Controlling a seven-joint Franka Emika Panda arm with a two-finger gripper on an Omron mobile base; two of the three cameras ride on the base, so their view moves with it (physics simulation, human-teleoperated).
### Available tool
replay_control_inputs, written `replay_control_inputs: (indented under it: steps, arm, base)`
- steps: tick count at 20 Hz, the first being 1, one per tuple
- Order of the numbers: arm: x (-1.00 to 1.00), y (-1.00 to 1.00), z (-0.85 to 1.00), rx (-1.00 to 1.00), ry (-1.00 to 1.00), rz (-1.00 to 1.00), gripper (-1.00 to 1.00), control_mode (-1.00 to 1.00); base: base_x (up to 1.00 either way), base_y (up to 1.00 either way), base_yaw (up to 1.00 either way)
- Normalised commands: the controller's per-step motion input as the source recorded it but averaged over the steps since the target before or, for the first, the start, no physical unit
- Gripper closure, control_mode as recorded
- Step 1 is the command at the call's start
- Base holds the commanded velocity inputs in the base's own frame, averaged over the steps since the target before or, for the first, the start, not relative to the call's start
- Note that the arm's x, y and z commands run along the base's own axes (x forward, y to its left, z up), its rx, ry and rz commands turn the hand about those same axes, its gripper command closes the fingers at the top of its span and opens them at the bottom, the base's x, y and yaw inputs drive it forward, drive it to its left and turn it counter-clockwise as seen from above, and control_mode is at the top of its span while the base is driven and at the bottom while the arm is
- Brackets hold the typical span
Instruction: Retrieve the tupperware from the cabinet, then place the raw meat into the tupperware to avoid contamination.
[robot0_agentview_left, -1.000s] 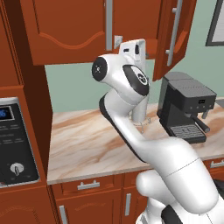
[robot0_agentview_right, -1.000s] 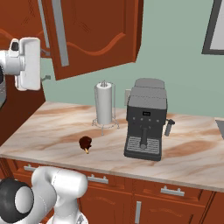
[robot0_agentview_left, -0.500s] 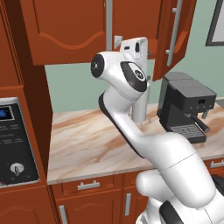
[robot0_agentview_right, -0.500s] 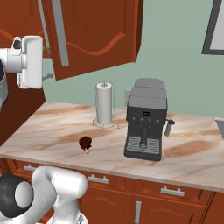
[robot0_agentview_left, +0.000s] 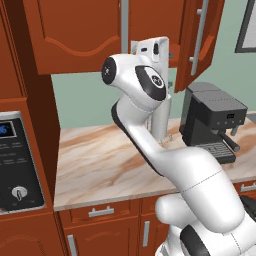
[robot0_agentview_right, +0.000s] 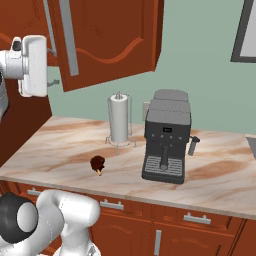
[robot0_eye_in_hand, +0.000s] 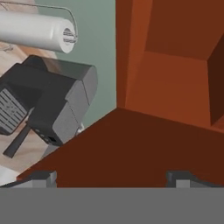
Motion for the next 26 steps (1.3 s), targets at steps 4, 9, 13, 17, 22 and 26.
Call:
replay_control_inputs:
  steps: [4, 9, 13, 17, 22, 26]
  arm:
    - [0.02, 0.00, 0.00, -0.07, -0.09, -0.01, -1.00, -1.00]
    - [0.02, -0.03, -0.01, -0.12, -0.12, -0.01, -1.00, -1.00]
    - [0.00, -0.07, 0.00, -0.13, -0.10, -0.01, -1.00, -1.00]
    - [0.01, -0.02, 0.00, -0.08, -0.06, -0.01, -1.00, -1.00]
    - [0.10, -0.03, 0.00, -0.01, 0.00, -0.02, -1.00, -1.00]
    - [0.07, -0.06, 0.03, 0.01, 0.00, -0.04, -1.00, -1.00]
  base:
    - [0.00, 0.00, 0.00]
    - [0.00, 0.00, 0.00]
    - [0.00, 0.00, 0.00]
    - [0.00, 0.00, 0.00]
    - [0.00, 0.00, 0.00]
    - [0.00, 0.00, 0.00]
